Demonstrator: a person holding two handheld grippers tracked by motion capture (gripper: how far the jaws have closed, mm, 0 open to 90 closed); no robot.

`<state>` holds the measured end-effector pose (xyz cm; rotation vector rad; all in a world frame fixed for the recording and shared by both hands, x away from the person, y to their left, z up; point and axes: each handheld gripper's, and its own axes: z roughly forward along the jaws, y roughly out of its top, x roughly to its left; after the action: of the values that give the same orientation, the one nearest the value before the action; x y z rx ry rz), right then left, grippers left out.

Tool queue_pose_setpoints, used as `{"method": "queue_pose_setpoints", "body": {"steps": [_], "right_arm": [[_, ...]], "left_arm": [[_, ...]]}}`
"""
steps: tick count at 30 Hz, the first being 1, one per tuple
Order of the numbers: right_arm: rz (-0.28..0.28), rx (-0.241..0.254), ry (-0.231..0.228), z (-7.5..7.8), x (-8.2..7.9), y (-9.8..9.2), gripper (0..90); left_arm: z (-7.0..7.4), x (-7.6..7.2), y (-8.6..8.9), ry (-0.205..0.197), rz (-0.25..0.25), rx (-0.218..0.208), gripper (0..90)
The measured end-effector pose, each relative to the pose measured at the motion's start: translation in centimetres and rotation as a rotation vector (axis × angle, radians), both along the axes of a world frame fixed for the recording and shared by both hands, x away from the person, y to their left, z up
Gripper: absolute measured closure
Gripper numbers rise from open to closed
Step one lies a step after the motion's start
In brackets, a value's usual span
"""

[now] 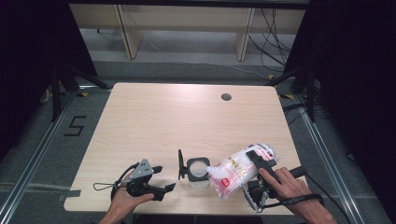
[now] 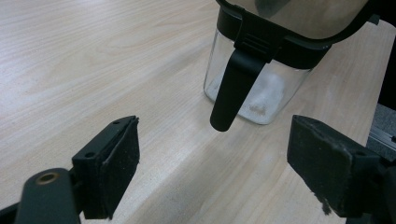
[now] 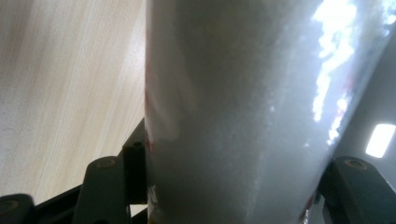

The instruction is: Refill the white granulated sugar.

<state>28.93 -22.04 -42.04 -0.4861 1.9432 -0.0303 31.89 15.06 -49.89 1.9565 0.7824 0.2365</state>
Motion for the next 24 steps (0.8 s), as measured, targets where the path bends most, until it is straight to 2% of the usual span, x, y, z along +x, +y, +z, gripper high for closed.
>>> {"method": "queue_pose_setpoints", "body": {"steps": [1, 2, 3, 4, 5, 6, 7, 8, 9, 11, 14, 18, 20, 24], "right_arm": [[-0.008, 0.005, -0.003, -0.05, -0.05, 0.0, 40.0], [0.007, -0.026, 0.004, 0.22, 0.08, 0.21, 40.0], [-0.005, -0.032, 0.01, 0.31, 0.05, 0.24, 40.1], [0.004, -0.013, 0.006, 0.24, 0.14, 0.2, 40.0], [-0.014, -0.016, 0.003, 0.36, 0.05, 0.23, 40.0], [-0.003, -0.026, 0.0, 0.47, 0.15, 0.24, 40.1], [0.006, -0.006, -0.003, 0.39, 0.21, 0.2, 40.0], [0.006, -0.006, -0.003, 0.39, 0.21, 0.2, 40.0], [0.023, 0.019, -0.012, 0.31, 0.26, 0.21, 40.1], [0.022, 0.022, -0.01, 0.29, 0.26, 0.22, 40.1], [0.005, -0.011, 0.002, 0.38, 0.16, 0.34, 40.1], [0.005, -0.003, 0.006, 0.27, 0.19, 0.34, 40.1], [-0.016, 0.014, 0.013, 0.11, 0.09, 0.29, 40.1], [-0.008, 0.02, 0.014, 0.08, 0.15, 0.37, 40.1]], "left_arm": [[0.03, 0.04, -0.01, 0.001, -0.005, 0.004, 16.5], [0.02, 0.05, 0.0, -0.001, -0.009, 0.008, 16.5], [0.02, 0.03, 0.03, -0.002, -0.012, 0.013, 16.6], [0.02, 0.03, 0.03, -0.001, -0.011, 0.013, 16.5], [0.02, 0.02, 0.03, 0.0, -0.009, 0.009, 16.6], [0.03, 0.01, 0.02, 0.001, -0.006, 0.006, 16.6], [0.03, 0.01, 0.02, 0.0, -0.008, 0.007, 16.6], [0.03, 0.01, 0.02, 0.0, -0.008, 0.007, 16.5], [0.03, 0.0, 0.02, 0.0, -0.008, 0.008, 16.5], [0.03, 0.01, 0.02, -0.001, -0.01, 0.009, 16.5], [0.02, 0.02, 0.02, -0.001, -0.01, 0.012, 16.6], [-0.03, 0.06, 0.0, 0.0, -0.01, 0.014, 16.6], [-0.05, 0.01, -0.1, 0.003, -0.005, 0.0, 16.6], [0.0, 0.03, 0.03, -0.001, -0.009, 0.009, 16.6]]}}
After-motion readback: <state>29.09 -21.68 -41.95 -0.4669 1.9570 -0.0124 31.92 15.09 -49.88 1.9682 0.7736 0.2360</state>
